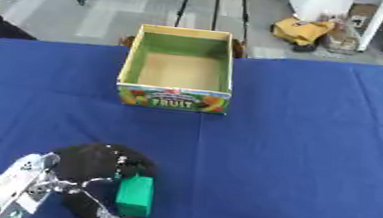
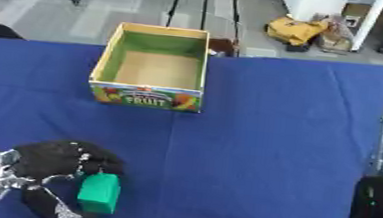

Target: Pick up objects on the table and place them in the box.

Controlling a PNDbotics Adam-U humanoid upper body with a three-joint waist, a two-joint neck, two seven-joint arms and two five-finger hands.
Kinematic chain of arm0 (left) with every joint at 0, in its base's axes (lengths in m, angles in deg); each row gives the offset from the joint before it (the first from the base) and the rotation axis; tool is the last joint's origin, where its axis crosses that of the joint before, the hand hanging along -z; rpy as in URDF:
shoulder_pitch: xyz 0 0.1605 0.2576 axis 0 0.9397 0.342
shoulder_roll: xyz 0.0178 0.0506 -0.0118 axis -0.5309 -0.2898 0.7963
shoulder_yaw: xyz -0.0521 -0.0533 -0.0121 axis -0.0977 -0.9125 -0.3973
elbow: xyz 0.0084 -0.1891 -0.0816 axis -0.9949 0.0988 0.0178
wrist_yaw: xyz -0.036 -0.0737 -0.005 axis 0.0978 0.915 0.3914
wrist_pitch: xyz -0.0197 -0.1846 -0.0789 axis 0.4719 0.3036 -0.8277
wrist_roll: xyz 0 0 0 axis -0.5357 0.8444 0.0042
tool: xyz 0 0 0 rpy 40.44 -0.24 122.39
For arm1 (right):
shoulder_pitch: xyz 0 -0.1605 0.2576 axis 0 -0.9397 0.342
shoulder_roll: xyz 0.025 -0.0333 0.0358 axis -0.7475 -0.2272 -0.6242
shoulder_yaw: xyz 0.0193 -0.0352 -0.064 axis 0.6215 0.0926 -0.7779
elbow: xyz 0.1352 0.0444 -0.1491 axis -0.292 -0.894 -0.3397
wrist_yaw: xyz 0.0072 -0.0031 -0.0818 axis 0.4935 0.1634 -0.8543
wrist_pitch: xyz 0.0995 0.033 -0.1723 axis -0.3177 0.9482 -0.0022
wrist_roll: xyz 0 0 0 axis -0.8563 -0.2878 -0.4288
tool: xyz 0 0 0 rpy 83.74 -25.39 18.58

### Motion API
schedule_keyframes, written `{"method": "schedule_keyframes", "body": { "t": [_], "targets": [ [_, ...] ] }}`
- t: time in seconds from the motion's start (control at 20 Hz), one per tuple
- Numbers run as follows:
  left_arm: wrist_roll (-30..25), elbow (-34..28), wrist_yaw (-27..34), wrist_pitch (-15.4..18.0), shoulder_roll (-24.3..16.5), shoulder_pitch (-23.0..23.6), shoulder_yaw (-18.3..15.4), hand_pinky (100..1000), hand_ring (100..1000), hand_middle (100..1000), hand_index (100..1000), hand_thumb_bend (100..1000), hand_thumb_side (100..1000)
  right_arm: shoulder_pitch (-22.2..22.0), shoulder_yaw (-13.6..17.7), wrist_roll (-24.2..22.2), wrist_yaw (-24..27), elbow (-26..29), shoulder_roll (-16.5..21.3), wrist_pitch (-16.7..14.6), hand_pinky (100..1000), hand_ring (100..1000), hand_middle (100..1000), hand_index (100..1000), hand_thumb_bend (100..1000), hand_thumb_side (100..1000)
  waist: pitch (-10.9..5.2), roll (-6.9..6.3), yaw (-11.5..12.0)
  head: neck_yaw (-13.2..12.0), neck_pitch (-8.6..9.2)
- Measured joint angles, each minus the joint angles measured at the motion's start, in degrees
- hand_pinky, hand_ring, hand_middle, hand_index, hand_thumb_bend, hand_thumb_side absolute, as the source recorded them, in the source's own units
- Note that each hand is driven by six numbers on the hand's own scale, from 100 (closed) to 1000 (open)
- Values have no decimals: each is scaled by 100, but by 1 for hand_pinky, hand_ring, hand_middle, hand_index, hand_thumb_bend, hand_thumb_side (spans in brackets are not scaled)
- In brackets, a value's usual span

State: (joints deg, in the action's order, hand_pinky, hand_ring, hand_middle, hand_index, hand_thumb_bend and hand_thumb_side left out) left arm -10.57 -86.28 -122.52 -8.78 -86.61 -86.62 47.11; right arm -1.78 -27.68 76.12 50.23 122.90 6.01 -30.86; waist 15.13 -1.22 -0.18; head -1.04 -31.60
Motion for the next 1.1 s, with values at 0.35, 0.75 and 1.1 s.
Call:
{"method": "schedule_keyframes", "body": {
  "t": [0.35, 0.75, 1.1],
  "targets": [
    [120, 55, -108, 120, 6, -9, 23, 841, 871, 797, 958, 322, 1000, 1, 6, -2, 0, 0, 1, 0, 766, 836, 578, 830, 100, 849, 4, 21, -1, -19, 0],
    [123, 39, -22, 123, 6, -7, 24, 836, 857, 772, 922, 279, 1000, 1, 33, -2, 0, 0, 1, 0, 766, 837, 578, 830, 100, 846, 4, 23, 1, -30, 0],
    [84, 10, 133, 84, 37, 2, 19, 807, 826, 721, 815, 100, 1000, 1, 35, -2, 0, 0, 7, 0, 766, 839, 575, 832, 100, 842, 8, 23, 15, -33, 0]
  ]
}}
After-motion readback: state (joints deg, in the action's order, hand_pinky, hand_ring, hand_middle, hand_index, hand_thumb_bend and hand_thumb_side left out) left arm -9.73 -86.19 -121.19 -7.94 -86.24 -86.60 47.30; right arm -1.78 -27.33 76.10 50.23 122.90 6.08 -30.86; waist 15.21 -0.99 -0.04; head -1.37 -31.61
